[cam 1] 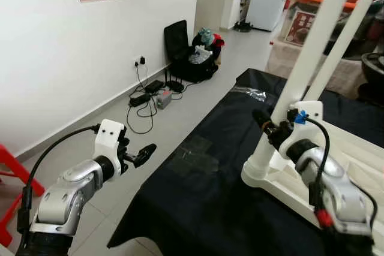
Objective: Building children table
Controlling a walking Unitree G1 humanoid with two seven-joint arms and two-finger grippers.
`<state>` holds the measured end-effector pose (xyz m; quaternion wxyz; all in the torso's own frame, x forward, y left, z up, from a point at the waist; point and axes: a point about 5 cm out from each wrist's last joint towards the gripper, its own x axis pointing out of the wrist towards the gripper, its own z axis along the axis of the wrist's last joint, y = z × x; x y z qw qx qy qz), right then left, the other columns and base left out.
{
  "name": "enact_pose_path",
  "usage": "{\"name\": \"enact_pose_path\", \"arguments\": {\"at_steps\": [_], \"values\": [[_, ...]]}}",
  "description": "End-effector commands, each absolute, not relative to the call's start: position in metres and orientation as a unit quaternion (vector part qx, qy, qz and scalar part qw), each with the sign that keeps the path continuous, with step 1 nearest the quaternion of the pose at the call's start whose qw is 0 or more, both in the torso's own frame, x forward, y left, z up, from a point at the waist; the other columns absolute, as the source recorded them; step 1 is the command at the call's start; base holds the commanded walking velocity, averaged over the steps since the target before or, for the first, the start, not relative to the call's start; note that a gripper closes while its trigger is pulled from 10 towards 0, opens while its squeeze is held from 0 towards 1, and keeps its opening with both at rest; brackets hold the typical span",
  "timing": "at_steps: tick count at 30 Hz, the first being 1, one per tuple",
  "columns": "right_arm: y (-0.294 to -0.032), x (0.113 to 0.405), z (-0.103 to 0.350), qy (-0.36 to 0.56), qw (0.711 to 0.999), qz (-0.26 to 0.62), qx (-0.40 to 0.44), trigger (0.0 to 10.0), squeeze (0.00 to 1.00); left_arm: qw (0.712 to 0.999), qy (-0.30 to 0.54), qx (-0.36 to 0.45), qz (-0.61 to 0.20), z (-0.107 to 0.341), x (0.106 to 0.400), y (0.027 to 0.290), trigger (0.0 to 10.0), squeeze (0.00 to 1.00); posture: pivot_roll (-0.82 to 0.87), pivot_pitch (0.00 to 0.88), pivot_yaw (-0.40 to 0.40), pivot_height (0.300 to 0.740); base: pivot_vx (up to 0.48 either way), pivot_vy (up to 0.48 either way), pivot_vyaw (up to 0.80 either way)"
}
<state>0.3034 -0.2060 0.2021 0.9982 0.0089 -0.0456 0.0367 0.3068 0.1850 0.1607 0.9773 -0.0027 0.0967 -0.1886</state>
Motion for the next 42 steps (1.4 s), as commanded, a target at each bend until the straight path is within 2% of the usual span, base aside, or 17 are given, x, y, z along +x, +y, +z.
{"name": "enact_pose_path", "arguments": {"at_steps": [1, 4, 10, 11, 12, 13, 14, 15, 16, 17, 19, 20, 21, 27, 29, 34, 42], "values": [[-0.232, 0.288, 0.195, -0.029, 0.991, -0.128, -0.018, 0.0, 0.0, 0.98, 0.105, 0.001, -0.169, 0.157, 0.308, 0.188, 10.0, 0.0, 0.07, 0.0, -0.084, 0.74, 0.0, 0.0, 0.0], [-0.228, 0.274, 0.187, -0.008, 0.978, -0.205, -0.025, 0.0, 0.0, 0.981, 0.114, 0.002, -0.154, 0.153, 0.31, 0.186, 10.0, 0.0, 0.07, 0.0, -0.078, 0.74, 0.0, 0.0, 0.0], [-0.207, 0.272, 0.182, 0.005, 0.98, -0.198, -0.029, 0.0, 0.0, 0.982, 0.117, 0.007, -0.151, 0.152, 0.314, 0.183, 10.0, 0.0, 0.08, 0.0, -0.078, 0.74, 0.0, 0.0, 0.0], [-0.207, 0.275, 0.182, 0.007, 0.981, -0.188, -0.038, 5.3, 0.0, 0.982, 0.117, 0.007, -0.147, 0.152, 0.315, 0.186, 10.0, 0.0, 0.08, 0.0, -0.078, 0.74, 0.0, 0.0, 0.0], [-0.207, 0.275, 0.182, 0.007, 0.981, -0.188, -0.038, 5.3, 0.0, 0.982, 0.117, 0.007, -0.147, 0.152, 0.315, 0.186, 10.0, 0.0, 0.08, 0.0, -0.078, 0.74, 0.0, 0.0, 0.0], [-0.206, 0.277, 0.186, -0.002, 0.983, -0.178, -0.044, 10.0, 0.0, 0.982, 0.118, 0.007, -0.144, 0.151, 0.315, 0.188, 10.0, 0.0, 0.08, 0.0, -0.085, 0.74, 0.0, 0.0, 0.0], [-0.206, 0.277, 0.186, -0.002, 0.983, -0.178, -0.044, 10.0, 0.0, 0.982, 0.118, 0.007, -0.144, 0.151, 0.315, 0.188, 10.0, 0.0, 0.08, 0.0, -0.085, 0.74, 0.0, 0.0, 0.0], [-0.207, 0.278, 0.19, -0.011, 0.983, -0.176, -0.045, 10.0, 0.13, 0.983, 0.118, 0.007, -0.143, 0.151, 0.314, 0.188, 10.0, 0.0, 0.08, 0.0, -0.086, 0.74, 0.0, 0.0, 0.0], [-0.209, 0.279, 0.195, -0.023, 0.984, -0.173, -0.043, 10.0, 0.88, 0.983, 0.119, 0.006, -0.142, 0.151, 0.314, 0.188, 10.0, 0.0, 0.08, 0.0, -0.087, 0.74, 0.0, 0.0, 0.0], [-0.209, 0.28, 0.199, -0.03, 0.984, -0.17, -0.043, 10.0, 1.0, 0.983, 0.119, 0.005, -0.142, 0.15, 0.313, 0.188, 10.0, 0.0, 0.08, 0.0, -0.087, 0.74, 0.0, 0.0, 0.0], [-0.209, 0.281, 0.203, -0.036, 0.985, -0.161, -0.045, 10.0, 1.0, 0.983, 0.12, 0.004, -0.142, 0.15, 0.313, 0.188, 10.0, 0.0, 0.08, 0.0, -0.087, 0.74, 0.0, 0.0, 0.0], [-0.207, 0.283, 0.208, -0.049, 0.988, -0.141, -0.041, 10.0, 0.22, 0.982, 0.119, 0.003, -0.146, 0.15, 0.312, 0.187, 10.0, 0.0, 0.08, 0.0, -0.089, 0.74, 0.0, 0.0, 0.0], [-0.205, 0.285, 0.214, -0.066, 0.991, -0.11, -0.03, 10.0, 0.0, 0.982, 0.119, 0.003, -0.148, 0.15, 0.312, 0.186, 10.0, 0.0, 0.08, 0.0, -0.089, 0.74, 0.0, 0.0, 0.0], [-0.203, 0.292, 0.227, -0.095, 0.996, -0.001, -0.003, 10.0, 0.0, 0.982, 0.116, 0.006, -0.149, 0.152, 0.313, 0.187, 10.0, 0.0, 0.08, 0.0, -0.089, 0.74, 0.0, 0.0, 0.0], [-0.195, 0.292, 0.228, -0.075, 0.982, 0.17, 0.03, 10.0, 0.0, 0.982, 0.113, 0.009, -0.151, 0.154, 0.314, 0.188, 10.0, 0.0, 0.09, 0.0, -0.091, 0.74, 0.0, 0.0, 0.0], [-0.192, 0.287, 0.212, -0.012, 0.954, 0.297, 0.037, 10.0, 0.0, 0.982, 0.112, 0.01, -0.154, 0.154, 0.315, 0.186, 10.0, 0.0, 0.1, 0.0, -0.095, 0.74, 0.0, 0.0, 0.0], [-0.19, 0.301, 0.209, 0.004, 0.936, 0.352, 0.026, 10.0, 0.0, 0.982, 0.111, 0.013, -0.154, 0.156, 0.315, 0.186, 10.0, 0.0, 0.12, 0.0, -0.11, 0.74, 0.0, 0.0, 0.0]]}}
